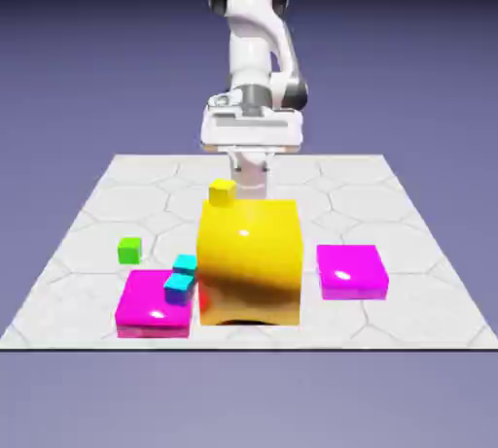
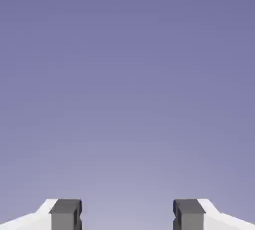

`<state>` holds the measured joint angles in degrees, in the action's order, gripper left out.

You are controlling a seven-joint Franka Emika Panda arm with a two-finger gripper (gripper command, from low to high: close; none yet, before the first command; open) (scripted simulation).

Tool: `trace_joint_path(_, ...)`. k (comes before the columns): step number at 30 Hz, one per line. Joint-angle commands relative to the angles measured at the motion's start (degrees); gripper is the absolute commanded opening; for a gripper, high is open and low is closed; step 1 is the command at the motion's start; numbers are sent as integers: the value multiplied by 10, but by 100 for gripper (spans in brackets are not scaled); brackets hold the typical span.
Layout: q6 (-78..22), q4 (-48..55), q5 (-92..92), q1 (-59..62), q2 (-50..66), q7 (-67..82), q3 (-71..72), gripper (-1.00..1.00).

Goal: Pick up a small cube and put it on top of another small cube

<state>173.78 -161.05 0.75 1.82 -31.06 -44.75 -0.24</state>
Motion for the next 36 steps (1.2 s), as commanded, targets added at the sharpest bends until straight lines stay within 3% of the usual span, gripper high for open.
trace_joint_path(1,-2,0,6,21,13,-19,-2,0)
trace_joint_path(25,-47,-10,155,519,332,-476,-49,0)
trace_joint_path(35,78,33,225,471,498,-542,-116,0)
trace_joint_path(36,78,33,225,471,498,-542,-116,-100)
